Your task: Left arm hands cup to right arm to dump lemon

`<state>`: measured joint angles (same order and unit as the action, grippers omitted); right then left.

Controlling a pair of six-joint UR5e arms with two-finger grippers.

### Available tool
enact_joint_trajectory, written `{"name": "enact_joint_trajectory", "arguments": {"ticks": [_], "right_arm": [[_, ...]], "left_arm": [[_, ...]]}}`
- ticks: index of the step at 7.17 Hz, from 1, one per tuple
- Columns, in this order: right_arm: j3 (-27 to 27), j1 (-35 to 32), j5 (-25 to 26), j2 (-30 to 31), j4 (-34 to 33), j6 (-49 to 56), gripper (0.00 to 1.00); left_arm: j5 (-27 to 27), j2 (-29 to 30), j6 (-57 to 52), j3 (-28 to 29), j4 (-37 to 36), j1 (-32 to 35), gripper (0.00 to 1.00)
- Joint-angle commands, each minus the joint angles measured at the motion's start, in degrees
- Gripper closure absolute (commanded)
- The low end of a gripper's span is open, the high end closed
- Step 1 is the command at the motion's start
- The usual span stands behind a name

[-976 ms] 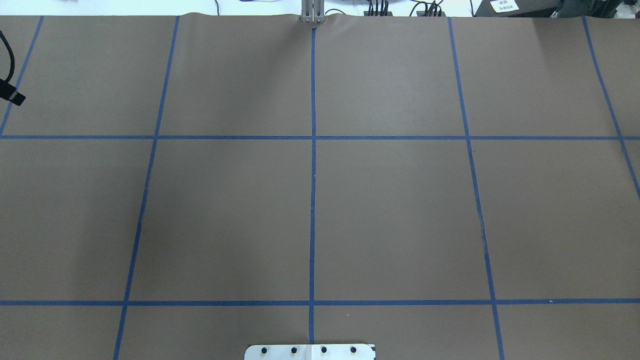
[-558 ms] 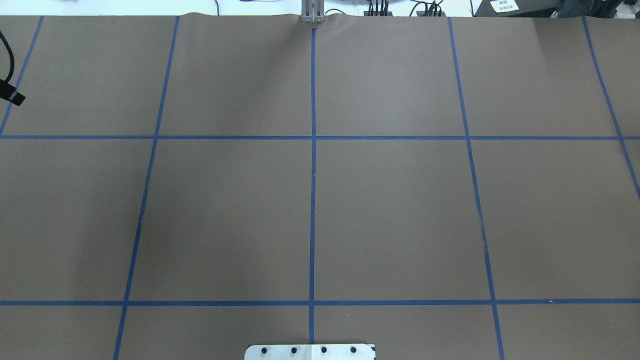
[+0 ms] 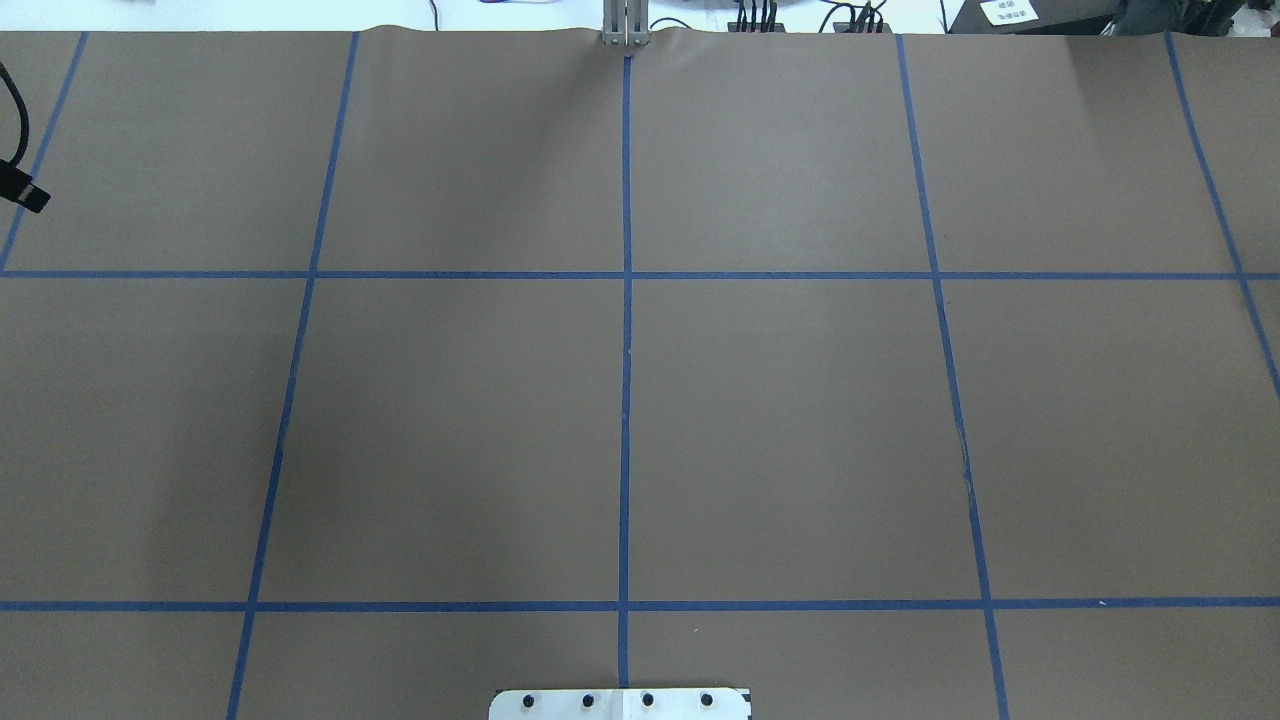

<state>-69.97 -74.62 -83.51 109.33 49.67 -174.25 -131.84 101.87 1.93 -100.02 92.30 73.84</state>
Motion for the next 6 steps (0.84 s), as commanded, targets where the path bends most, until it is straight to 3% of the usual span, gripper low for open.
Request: {"name": "enact_joint_trajectory", "arguments": {"ticks": [1,3,6], "right_arm": [[0.09,0.0,3.15,-0.61,-0.01,-9.88,0.88],[-0.08,0.0,3.35,-0.87,0.07,-12.61,0.88],[-0.6,0.0,3.0,-0.96,-0.01,-8.6,0.89]], "left_arm": [[0.0,0.0,0.0,0.18,-0.01,-0.1,0.0],[0.0,0.0,0.0,0.35,-0.01,-0.01,0.0],[0.0,0.0,0.0,0.53,-0.01,-0.1,0.0]]}}
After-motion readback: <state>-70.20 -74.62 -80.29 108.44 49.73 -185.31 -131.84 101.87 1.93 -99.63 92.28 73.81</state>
